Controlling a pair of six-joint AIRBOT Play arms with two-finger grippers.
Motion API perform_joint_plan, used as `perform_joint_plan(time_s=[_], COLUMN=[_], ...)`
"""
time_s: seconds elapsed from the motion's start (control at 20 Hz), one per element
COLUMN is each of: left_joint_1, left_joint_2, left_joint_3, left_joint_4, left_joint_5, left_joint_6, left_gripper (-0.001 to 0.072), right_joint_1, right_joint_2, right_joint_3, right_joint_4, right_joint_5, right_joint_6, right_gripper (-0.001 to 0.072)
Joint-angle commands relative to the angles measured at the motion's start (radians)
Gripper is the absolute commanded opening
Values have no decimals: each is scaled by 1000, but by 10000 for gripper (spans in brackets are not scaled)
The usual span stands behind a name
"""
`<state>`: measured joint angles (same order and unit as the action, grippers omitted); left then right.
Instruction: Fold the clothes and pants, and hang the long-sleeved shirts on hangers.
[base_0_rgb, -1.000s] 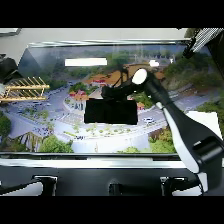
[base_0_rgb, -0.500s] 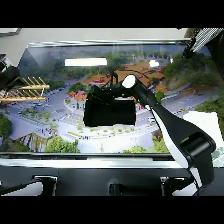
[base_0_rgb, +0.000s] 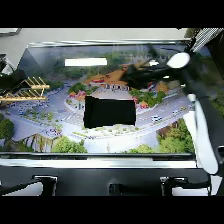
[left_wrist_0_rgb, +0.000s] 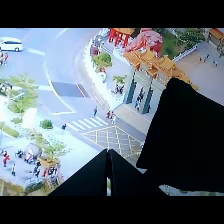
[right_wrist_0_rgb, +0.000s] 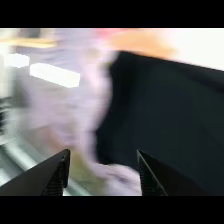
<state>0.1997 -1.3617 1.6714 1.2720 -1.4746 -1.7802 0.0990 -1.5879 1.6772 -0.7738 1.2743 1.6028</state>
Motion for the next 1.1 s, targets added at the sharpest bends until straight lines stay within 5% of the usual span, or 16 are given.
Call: perform_joint_plan(time_s=[0.0, 0.4, 0.9, 0.95, 1.05], left_joint_1=[-2, -2, -2, -2, -2], left_joint_2=[1, 0, -3, -3, -3], left_joint_3=[-2, -2, -3, -3, -3], left_joint_4=[3, 13, 12, 12, 12], left_joint_5=[1, 1, 14, 16, 18], left_joint_6=[0, 0, 4, 3, 3], left_gripper=[17, 18, 18, 18, 18], right_joint_1=[-212, -192, -38, -39, -38], right_joint_2=[18, -30, -145, -150, -154], right_joint_3=[-85, -492, -506, -505, -505], right_joint_4=[-94, 72, 135, 134, 135], right_joint_5=[132, -87, -263, -270, -283], right_joint_6=[-84, -258, -293, -285, -283], right_gripper=[490, 489, 470, 460, 328])
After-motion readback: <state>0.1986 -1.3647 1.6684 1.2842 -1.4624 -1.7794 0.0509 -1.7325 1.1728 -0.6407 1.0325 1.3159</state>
